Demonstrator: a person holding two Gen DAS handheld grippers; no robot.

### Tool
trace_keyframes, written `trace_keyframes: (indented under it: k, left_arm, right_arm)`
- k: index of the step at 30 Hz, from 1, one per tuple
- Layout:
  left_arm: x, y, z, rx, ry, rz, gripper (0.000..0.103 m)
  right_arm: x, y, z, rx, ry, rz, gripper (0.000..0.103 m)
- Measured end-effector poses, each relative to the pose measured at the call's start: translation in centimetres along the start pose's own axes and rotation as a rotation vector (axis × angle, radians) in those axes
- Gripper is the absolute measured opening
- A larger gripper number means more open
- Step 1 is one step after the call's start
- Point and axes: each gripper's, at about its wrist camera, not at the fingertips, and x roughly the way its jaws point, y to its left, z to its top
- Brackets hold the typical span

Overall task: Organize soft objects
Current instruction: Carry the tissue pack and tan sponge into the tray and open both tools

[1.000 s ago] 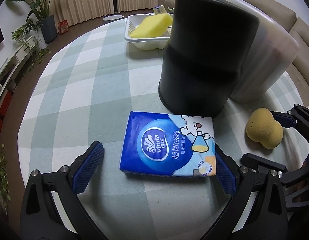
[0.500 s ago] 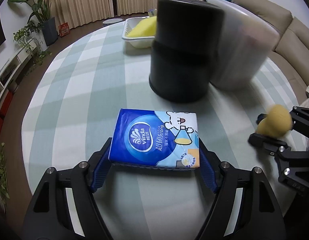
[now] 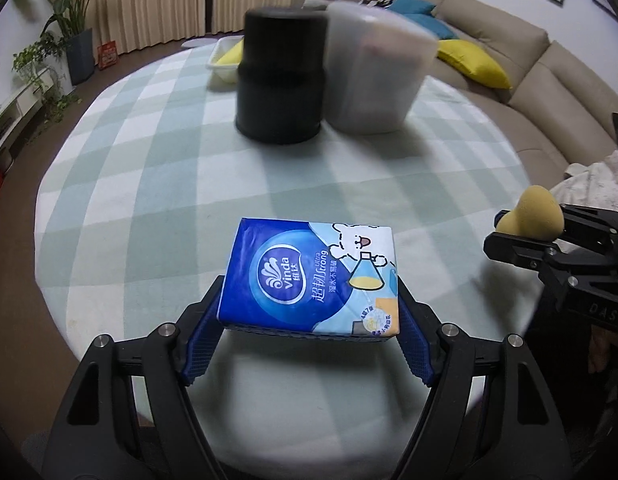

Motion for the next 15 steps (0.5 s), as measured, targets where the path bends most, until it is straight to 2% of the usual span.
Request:
trace_keyframes:
  k: [8, 15]
  left_arm:
    - [-4.0, -0.6, 3.6, 0.001, -0.091, -0.056, 0.074]
    - [-6.2, 1.3, 10.1, -0.003, -0.184, -0.053, 0.075]
  right_arm:
    - [-3.5, -2.0, 1.2, 0.036, -0.018, 0.027, 0.033]
    - [-6.7, -5.4, 5.5, 0.039, -0.098, -0.005, 0.033]
